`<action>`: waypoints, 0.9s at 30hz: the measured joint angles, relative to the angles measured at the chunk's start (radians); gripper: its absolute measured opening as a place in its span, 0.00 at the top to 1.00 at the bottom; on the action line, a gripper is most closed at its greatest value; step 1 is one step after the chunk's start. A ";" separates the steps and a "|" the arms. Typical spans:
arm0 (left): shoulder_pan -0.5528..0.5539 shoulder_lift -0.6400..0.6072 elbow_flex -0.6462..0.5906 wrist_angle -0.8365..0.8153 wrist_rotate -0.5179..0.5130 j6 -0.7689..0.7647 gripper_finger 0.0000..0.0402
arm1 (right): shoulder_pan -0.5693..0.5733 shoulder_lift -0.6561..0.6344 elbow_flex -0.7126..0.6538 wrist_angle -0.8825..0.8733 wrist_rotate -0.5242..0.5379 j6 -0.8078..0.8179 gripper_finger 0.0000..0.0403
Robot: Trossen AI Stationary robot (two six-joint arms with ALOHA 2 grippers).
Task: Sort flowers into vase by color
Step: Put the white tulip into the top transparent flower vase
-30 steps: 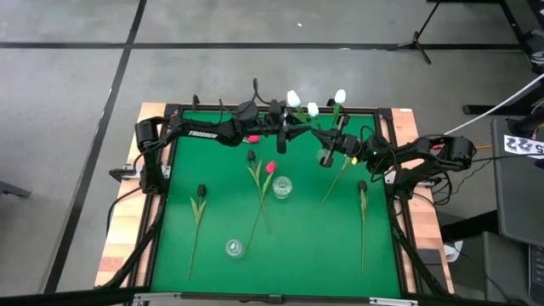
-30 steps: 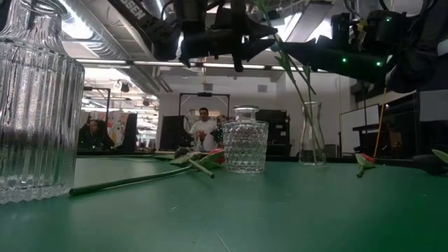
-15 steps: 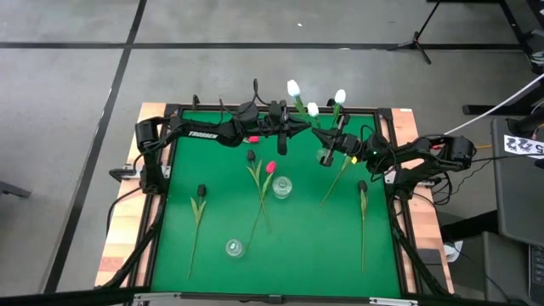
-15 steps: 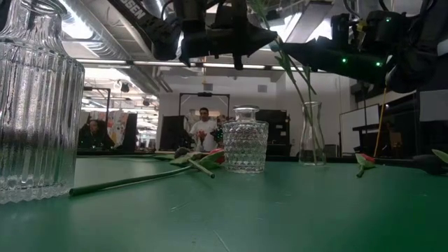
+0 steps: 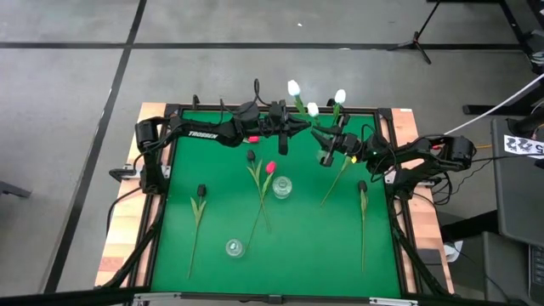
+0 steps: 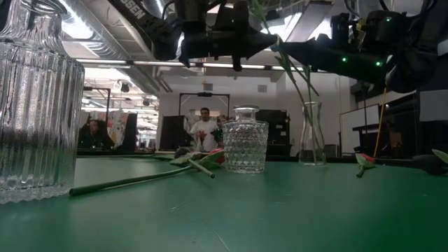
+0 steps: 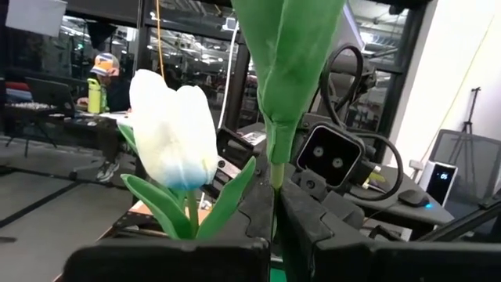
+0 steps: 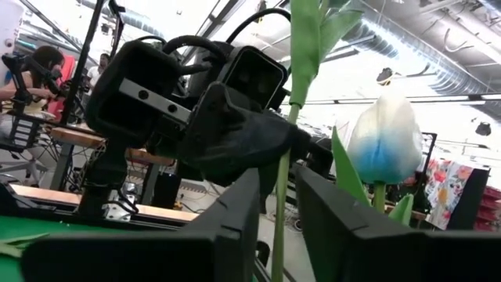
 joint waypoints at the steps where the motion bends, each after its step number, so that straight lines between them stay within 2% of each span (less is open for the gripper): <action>1: 0.000 0.000 0.000 -0.003 -0.001 0.003 0.99 | 0.000 0.000 0.000 0.000 0.000 0.002 0.77; 8: 0.000 0.000 -0.001 -0.015 -0.022 0.053 0.99 | 0.000 0.000 0.000 0.000 -0.011 0.008 0.72; 18: 0.017 -0.010 -0.001 -0.004 -0.049 0.069 1.00 | 0.000 -0.001 0.000 0.000 -0.045 0.014 0.72; 22: 0.017 -0.017 -0.001 -0.010 -0.048 0.075 1.00 | 0.000 -0.038 0.000 0.001 -0.051 0.020 0.72; 27: 0.013 -0.017 -0.001 -0.007 -0.049 0.094 1.00 | 0.000 -0.132 0.000 0.001 -0.107 0.020 0.72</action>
